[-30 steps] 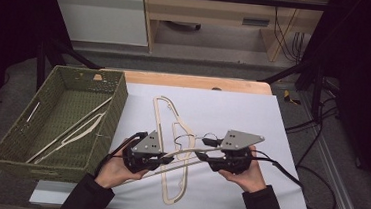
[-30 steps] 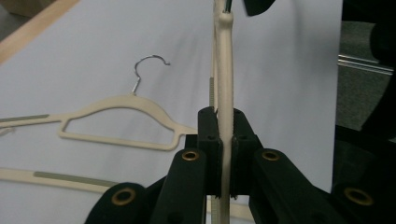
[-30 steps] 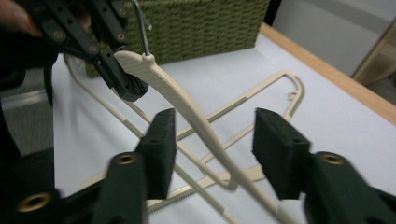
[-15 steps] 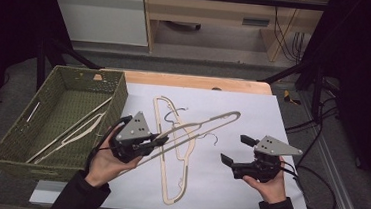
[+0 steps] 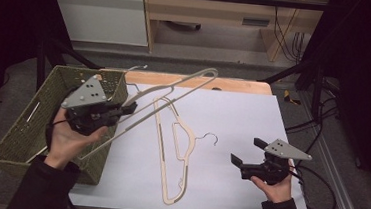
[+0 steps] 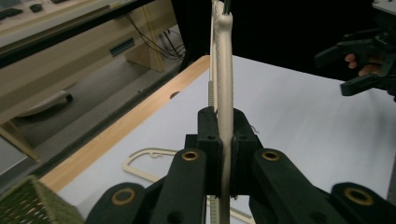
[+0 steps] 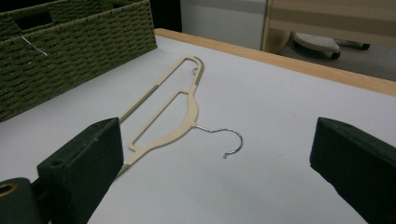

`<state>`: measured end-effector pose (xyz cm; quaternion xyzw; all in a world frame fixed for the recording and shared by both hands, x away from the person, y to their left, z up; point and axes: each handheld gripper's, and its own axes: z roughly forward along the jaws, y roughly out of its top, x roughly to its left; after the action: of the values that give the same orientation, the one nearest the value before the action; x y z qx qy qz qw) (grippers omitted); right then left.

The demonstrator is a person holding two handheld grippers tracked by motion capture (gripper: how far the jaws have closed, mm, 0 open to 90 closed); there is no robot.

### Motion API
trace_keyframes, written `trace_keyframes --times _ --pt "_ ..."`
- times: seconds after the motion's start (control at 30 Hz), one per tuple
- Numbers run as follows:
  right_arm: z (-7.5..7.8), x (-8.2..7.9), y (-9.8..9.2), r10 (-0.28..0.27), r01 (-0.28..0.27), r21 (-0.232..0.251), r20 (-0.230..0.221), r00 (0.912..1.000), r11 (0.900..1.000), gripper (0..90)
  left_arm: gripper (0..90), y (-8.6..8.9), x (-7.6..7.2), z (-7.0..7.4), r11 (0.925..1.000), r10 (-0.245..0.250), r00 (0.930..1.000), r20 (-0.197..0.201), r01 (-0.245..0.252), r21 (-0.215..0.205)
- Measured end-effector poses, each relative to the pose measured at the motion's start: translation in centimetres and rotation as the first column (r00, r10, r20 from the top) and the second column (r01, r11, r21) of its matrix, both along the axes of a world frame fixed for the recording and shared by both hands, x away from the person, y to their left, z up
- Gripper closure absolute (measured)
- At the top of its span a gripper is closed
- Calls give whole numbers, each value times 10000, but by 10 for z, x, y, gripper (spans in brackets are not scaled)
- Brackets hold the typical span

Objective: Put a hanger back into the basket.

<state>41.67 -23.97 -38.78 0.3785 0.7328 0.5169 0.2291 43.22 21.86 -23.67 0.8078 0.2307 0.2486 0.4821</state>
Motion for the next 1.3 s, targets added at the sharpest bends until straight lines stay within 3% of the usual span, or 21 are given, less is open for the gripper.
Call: trace_keyframes --times 0.23,0.53,0.73,1.0,1.03,1.17,1.3 --pt "-1 -1 -5 -126 127 124 -135 9998 9998 33 858 43 11 1 9958 877 9960 141 -880 238" --pt "-2 0 -4 -193 194 39 -153 9997 9998 26 858 101 29 -17 9780 2044 9789 -69 -2040 442" --pt "-2 0 -3 -143 143 16 -199 9997 9999 26 857 131 33 -31 9666 2473 9689 -62 -2462 712" --pt "-3 0 -2 -116 117 11 -242 9996 9999 25 857 164 42 -57 9430 3147 9492 -43 -3122 1156" --pt "-3 0 -2 -110 110 5 -249 9996 9999 25 858 168 42 -61 9377 3305 9436 -197 -3259 1207" --pt "-3 0 -2 -88 87 -18 -277 9996 10000 26 857 174 45 -73 9230 3587 9332 -203 -3514 1568" --pt "-3 1 -1 -60 59 -25 -309 9995 10000 25 857 177 47 -86 9001 3932 9193 -156 -3814 2109"
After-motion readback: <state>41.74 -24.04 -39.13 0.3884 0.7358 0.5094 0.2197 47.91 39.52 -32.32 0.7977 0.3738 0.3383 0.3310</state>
